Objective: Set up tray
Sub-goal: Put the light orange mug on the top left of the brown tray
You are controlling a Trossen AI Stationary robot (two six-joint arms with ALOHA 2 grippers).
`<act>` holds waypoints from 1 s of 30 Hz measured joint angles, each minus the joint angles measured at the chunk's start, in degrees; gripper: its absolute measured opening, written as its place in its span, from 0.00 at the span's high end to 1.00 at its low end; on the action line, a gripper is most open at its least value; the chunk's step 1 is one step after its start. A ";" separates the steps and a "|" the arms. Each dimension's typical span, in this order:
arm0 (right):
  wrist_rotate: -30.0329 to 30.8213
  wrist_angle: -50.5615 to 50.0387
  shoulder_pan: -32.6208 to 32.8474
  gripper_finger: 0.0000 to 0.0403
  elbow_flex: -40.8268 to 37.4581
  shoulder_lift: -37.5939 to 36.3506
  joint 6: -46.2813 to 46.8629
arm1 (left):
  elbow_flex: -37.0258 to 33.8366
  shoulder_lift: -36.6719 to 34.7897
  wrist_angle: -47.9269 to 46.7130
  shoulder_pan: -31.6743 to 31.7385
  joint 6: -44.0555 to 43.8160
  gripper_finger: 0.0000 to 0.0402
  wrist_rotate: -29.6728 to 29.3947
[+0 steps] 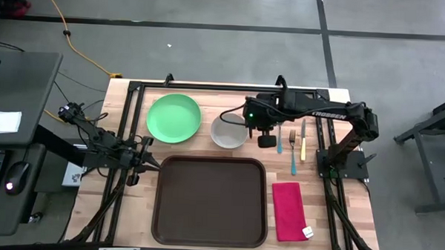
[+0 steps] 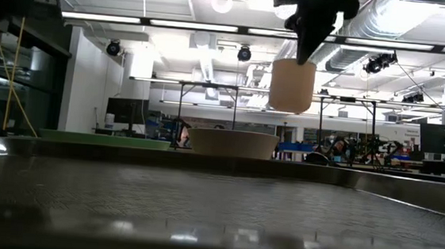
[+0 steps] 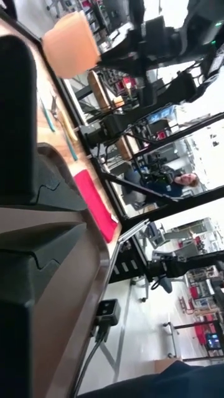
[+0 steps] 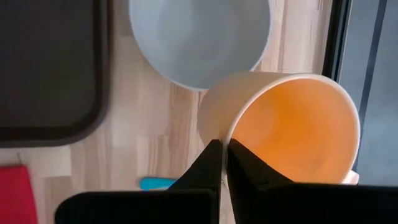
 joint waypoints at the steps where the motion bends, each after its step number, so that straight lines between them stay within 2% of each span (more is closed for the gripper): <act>1: 0.07 -0.01 0.48 1.00 0.23 0.00 0.49 | 0.00 0.00 -0.31 0.00 -0.23 0.82 0.00; 14: 0.33 1.40 6.47 1.00 4.13 0.00 9.56 | 0.02 0.00 -2.29 0.00 -4.23 0.82 2.00; 30: 0.47 4.12 11.48 1.00 4.15 0.00 16.86 | 0.07 -0.02 -0.05 -0.01 -4.04 0.82 4.83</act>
